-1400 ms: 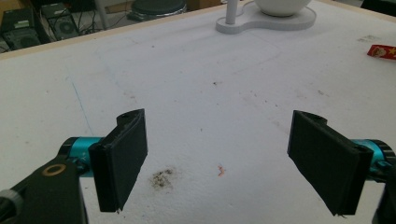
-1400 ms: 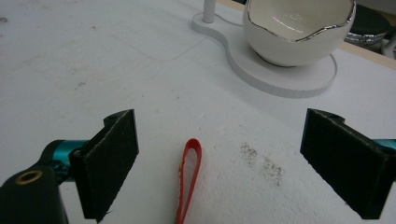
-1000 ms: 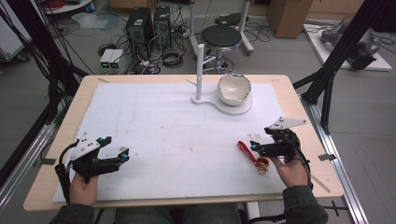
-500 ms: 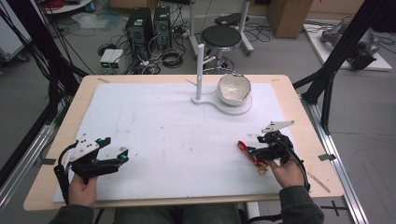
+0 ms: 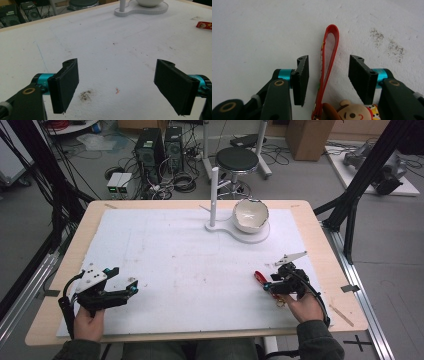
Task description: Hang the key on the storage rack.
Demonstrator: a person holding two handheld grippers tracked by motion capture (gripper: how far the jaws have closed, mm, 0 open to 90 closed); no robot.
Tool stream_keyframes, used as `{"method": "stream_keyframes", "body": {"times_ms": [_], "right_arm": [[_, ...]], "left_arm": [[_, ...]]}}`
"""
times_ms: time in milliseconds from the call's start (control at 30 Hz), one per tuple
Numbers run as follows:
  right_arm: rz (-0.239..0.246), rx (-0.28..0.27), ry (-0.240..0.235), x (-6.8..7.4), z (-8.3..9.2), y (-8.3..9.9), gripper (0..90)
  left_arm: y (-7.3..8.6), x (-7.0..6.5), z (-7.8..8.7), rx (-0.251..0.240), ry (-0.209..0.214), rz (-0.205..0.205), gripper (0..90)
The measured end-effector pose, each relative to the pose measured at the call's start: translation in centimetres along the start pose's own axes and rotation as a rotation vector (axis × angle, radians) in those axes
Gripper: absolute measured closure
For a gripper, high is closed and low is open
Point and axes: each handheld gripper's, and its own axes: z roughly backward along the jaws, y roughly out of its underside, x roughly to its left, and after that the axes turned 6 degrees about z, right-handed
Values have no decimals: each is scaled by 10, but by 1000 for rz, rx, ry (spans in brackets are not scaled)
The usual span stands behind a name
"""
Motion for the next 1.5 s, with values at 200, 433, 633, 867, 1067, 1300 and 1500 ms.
{"method": "stream_keyframes", "body": {"times_ms": [200,433,633,867,1067,1300,1500], "right_arm": [[1,30,-9,-1,-7,3,589],[0,68,-18,0,-11,3,653],[6,90,-21,1,-13,3,690],[20,106,-18,2,-13,1,750],[9,113,-22,4,-13,0,803],[4,113,-38,3,-14,-1,854],[3,79,-52,1,-13,0,862]], "left_arm": [[0,0,0,0,-2,4,205],[0,1,0,3,0,-1,205],[0,0,0,2,0,-1,205],[0,0,0,2,1,-1,205],[0,0,0,1,-1,-6,205],[0,0,1,0,1,-4,205],[0,0,1,1,0,-4,205]]}}
